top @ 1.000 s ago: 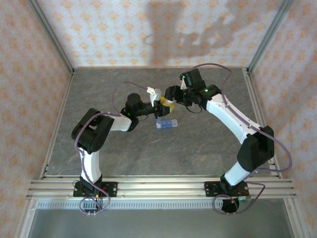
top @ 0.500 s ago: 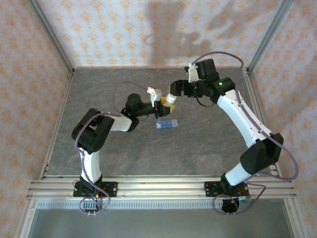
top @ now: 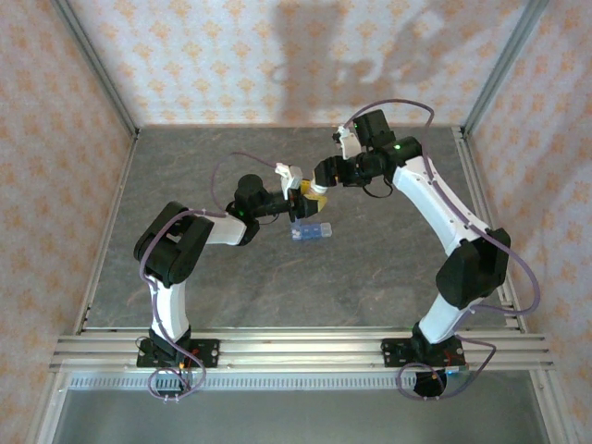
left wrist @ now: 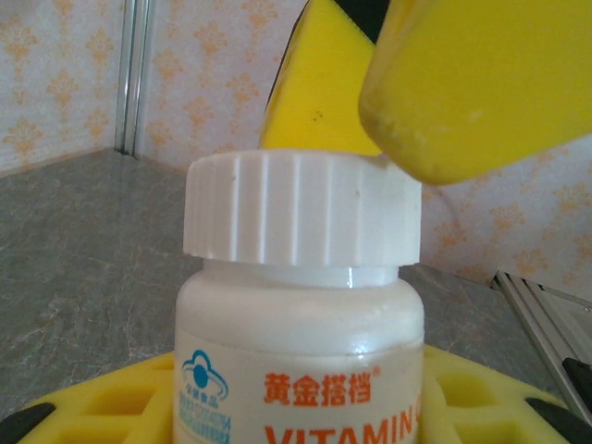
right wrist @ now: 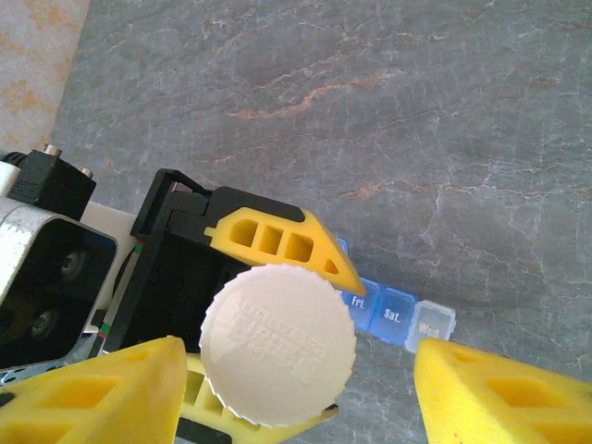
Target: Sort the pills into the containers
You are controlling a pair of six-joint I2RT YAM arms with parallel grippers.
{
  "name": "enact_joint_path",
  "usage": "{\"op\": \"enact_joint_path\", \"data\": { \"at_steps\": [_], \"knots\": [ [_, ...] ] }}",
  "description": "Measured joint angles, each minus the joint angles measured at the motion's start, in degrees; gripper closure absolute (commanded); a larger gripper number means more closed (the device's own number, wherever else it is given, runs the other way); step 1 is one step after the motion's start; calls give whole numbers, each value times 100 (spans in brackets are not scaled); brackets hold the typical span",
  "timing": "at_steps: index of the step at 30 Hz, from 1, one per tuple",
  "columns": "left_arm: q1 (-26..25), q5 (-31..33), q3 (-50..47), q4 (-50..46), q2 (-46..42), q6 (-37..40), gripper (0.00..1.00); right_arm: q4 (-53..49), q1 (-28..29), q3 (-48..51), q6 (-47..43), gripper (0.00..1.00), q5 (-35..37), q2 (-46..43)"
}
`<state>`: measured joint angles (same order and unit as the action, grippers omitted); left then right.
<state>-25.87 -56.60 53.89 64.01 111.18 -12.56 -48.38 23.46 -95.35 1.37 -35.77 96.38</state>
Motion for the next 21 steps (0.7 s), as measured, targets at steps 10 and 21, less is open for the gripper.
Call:
{"op": "enact_joint_path", "data": {
  "at_steps": [10,21],
  "knots": [
    [0,0,0,2,0,0,100,-15,0,-2,-2,40,-50,52],
    [0,0,0,-7,0,-2,100,-7,0,0,4,53,-269,116]
  ]
}}
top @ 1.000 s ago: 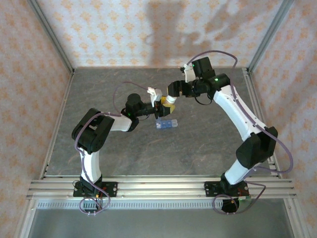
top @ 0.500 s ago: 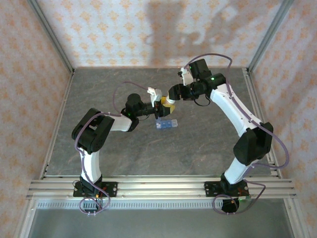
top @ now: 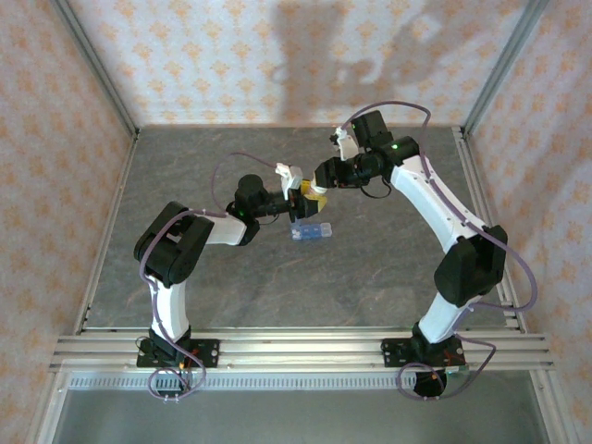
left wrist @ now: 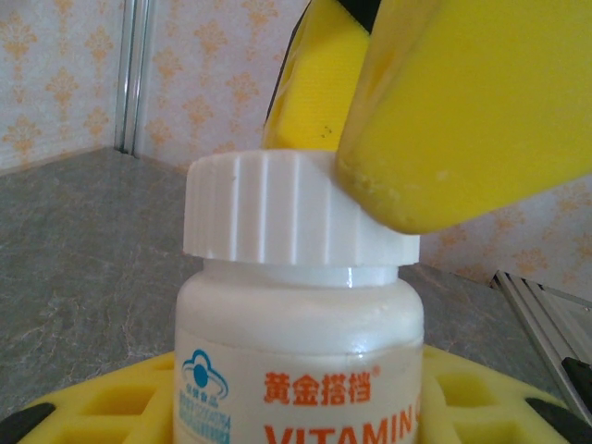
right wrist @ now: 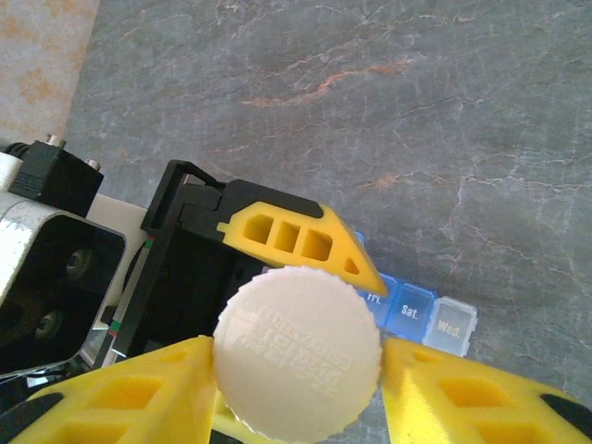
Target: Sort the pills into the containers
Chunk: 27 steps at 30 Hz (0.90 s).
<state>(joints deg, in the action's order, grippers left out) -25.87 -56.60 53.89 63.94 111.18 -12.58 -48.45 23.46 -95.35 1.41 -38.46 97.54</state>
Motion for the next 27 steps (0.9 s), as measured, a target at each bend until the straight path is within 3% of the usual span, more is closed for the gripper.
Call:
{"op": "enact_joint_path", "data": {
  "at_steps": [8,13,20,23,27],
  "knots": [
    [33,37,-22,-243,0,-22,100,599,31,487,782,64,9,-83],
    [37,221,-109,-367,-2,162,100,1097,422,955,1849,65,920,-376],
    [-94,1296,-411,-369,-133,868,100,1670,911,1316,3244,66,1943,-472],
    [-234,1856,-542,-391,-208,1176,100,1757,988,1405,3624,65,2076,-472],
    [-304,2129,-551,-354,-208,1325,100,1768,988,1403,3759,59,2109,-476]
  ]
}}
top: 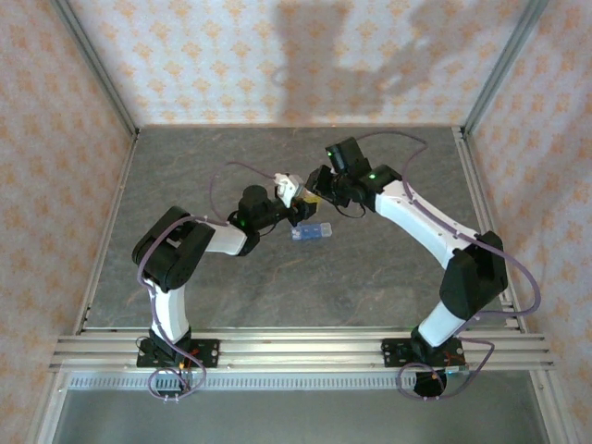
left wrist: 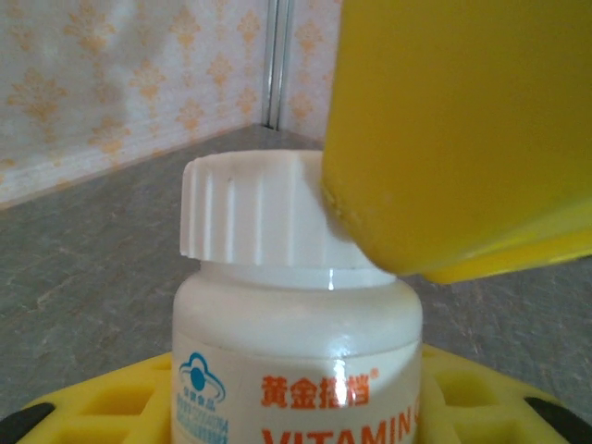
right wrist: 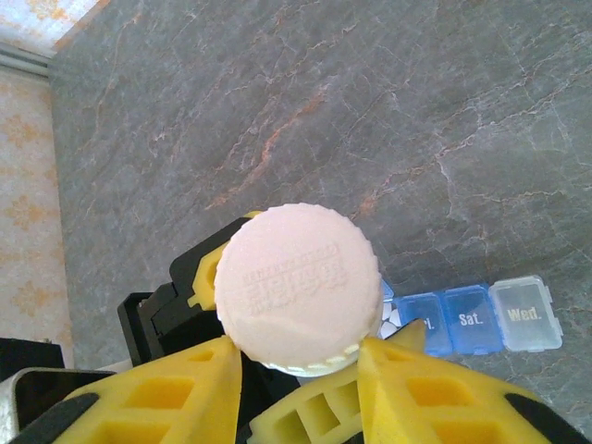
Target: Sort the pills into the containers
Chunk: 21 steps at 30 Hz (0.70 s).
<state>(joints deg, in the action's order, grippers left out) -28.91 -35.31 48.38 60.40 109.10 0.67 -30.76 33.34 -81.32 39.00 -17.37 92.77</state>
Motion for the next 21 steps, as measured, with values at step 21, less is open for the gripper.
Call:
{"op": "enact_joint_path", "data": {
  "at_steps": [21],
  "knots": [
    [17,-1606,457,800,0,-1445,100,387,-763,619,-1969,20,-986,-1338]
  ]
}}
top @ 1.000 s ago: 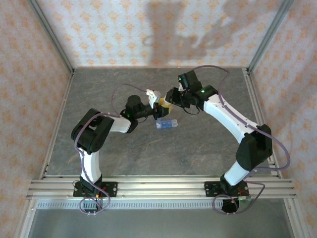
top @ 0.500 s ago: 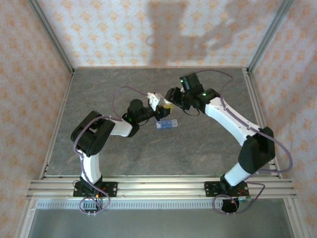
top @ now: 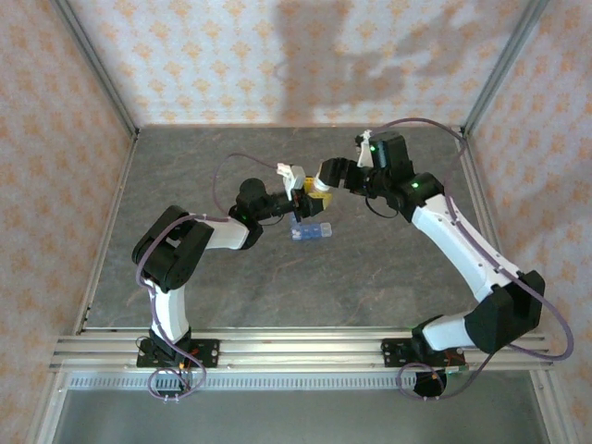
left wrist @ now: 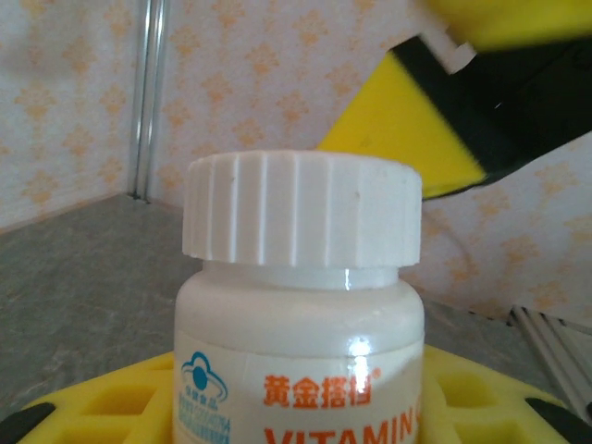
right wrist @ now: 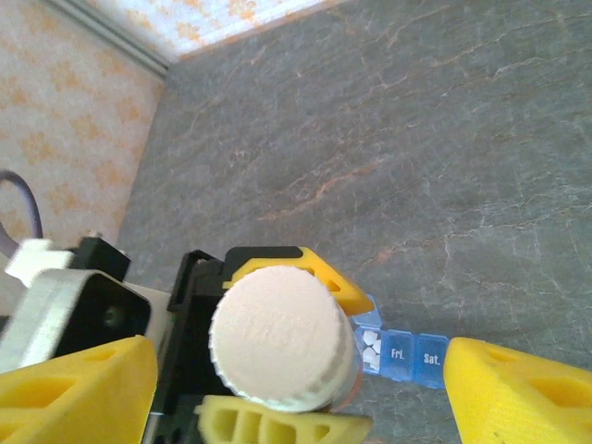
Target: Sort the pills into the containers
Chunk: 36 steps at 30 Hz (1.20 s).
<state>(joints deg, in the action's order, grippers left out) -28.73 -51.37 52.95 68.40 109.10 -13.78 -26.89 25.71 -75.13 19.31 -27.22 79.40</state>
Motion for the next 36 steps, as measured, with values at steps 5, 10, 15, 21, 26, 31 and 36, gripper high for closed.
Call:
{"op": "enact_joint_path", "data": {
  "at_steps": [5,10,15,21,26,31,36],
  "knots": [
    [0,-184,4,9,0,-197,100,2,0,0,-181,26,-118,153],
    [0,-232,7,9,0,-289,100,85,0,0,-205,29,-203,214],
    [0,-247,35,9,0,-291,100,192,0,0,-201,33,-284,317],
    [-4,-251,59,0,0,-295,100,317,2,0,-149,47,-391,411],
    [-2,-247,59,0,0,-343,100,444,24,2,-48,59,-450,417],
    [26,-240,59,-68,0,-433,100,640,190,114,323,67,-90,413],
    [61,-267,59,-155,2,-439,100,1014,505,391,848,68,758,293]
  ]
}}
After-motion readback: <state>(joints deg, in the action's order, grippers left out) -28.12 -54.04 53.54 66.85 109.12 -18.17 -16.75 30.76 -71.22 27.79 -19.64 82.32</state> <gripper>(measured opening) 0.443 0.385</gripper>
